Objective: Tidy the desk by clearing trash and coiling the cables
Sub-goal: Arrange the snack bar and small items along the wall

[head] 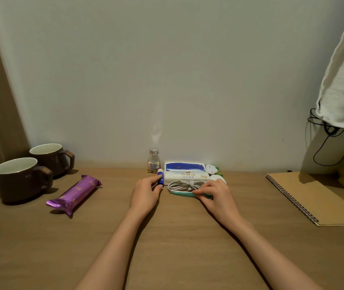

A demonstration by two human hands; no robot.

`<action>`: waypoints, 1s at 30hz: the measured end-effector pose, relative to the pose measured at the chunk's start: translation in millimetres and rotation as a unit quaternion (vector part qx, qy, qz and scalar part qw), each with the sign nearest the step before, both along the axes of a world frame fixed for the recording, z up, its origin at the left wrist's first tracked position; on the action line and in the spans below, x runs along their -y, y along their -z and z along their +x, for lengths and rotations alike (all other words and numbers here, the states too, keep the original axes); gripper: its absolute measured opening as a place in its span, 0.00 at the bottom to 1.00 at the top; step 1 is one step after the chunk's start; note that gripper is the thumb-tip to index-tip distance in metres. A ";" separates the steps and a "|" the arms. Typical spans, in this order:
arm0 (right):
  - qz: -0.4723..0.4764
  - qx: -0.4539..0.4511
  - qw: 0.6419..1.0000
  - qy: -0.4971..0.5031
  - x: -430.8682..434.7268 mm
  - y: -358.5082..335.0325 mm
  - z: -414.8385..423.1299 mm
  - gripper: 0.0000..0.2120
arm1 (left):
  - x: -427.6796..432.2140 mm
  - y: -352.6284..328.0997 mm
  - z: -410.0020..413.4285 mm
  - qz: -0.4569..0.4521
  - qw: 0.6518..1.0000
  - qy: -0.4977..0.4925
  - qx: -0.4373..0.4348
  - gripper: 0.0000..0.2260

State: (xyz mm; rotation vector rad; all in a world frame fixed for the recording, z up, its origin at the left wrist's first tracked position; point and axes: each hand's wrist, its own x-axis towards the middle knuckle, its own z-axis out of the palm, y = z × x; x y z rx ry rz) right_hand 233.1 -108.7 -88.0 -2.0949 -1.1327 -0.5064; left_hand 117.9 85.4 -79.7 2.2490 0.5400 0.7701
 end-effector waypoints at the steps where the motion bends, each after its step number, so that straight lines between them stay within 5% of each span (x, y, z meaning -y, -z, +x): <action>1: 0.000 0.000 1.000 -0.001 0.3 0.2 0.4 0.08 | -0.5 0.5 1.3 0.002 1.000 0.004 -0.002 0.18; 9: -0.010 0.020 1.000 -0.005 2.4 -0.2 -2.7 0.07 | 0.5 -4.1 -10.5 0.021 0.999 0.016 0.027 0.19; 17: 0.021 0.075 0.997 0.004 3.1 -3.0 -6.6 0.13 | -28.7 -27.6 -87.3 0.145 0.979 -0.133 0.059 0.18; 23: -0.009 0.065 0.997 0.030 2.8 -2.5 -8.4 0.17 | -61.5 -18.3 -140.5 0.158 0.943 -0.285 -0.058 0.24; 26: -0.043 0.036 0.998 0.032 3.7 -3.6 -9.3 0.18 | -69.0 -11.6 -150.5 0.131 0.933 -0.307 -0.133 0.28; 30: -0.077 -0.002 0.996 0.037 4.6 -4.9 -11.0 0.20 | -73.3 -7.8 -148.8 0.091 0.945 -0.290 -0.119 0.28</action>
